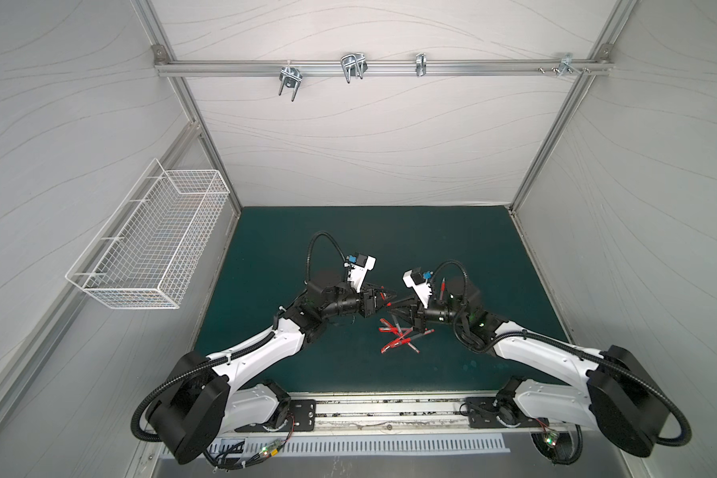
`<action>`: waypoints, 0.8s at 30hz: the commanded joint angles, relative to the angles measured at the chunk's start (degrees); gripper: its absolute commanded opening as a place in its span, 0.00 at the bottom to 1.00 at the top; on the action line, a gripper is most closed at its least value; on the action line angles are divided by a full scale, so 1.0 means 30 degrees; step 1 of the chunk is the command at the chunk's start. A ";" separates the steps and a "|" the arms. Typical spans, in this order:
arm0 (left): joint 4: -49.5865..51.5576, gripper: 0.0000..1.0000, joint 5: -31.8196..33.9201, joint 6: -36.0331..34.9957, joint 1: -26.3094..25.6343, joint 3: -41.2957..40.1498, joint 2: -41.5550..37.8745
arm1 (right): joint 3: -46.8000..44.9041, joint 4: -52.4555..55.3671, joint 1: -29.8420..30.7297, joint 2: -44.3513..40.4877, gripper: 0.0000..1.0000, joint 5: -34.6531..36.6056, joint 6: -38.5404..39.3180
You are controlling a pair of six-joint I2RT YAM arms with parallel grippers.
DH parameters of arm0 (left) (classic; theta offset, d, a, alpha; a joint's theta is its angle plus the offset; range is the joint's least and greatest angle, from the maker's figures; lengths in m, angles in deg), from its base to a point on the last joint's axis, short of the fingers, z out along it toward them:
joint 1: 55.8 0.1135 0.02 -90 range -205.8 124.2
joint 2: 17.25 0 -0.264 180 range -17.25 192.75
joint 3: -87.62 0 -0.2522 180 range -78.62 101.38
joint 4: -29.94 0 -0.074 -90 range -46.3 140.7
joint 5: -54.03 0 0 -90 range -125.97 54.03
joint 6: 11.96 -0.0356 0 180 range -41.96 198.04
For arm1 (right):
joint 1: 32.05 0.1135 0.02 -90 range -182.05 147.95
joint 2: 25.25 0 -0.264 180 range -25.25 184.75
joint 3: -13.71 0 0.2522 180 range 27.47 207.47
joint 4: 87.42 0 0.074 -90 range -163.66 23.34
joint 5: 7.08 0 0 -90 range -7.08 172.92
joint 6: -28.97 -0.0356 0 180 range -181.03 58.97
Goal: Remove pen caps from pens
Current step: Open the pen cap on the pen.
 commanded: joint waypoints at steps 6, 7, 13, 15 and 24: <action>-0.1281 0.25 -0.0260 0.0041 -0.0086 0.0489 0.0039 | -0.0442 -0.0497 0.0145 -0.0002 0.00 0.0458 0.0068; -0.1279 0.24 -0.0189 0.0006 -0.0088 0.0445 0.0015 | -0.0470 -0.0591 0.0150 -0.0036 0.00 0.0436 0.0065; -0.1273 0.09 -0.0039 -0.0014 -0.0088 0.0349 -0.0163 | -0.0667 -0.0836 0.0127 -0.0208 0.00 0.0380 -0.0085; -0.1281 0.02 -0.0026 -0.0050 -0.0086 0.0349 -0.0190 | -0.0663 -0.0872 0.0119 -0.0178 0.00 0.0294 -0.0116; -0.1133 0.19 0.0397 -0.0050 -0.0087 0.0245 -0.0444 | -0.0663 -0.0938 0.0106 0.0009 0.00 -0.0046 -0.0002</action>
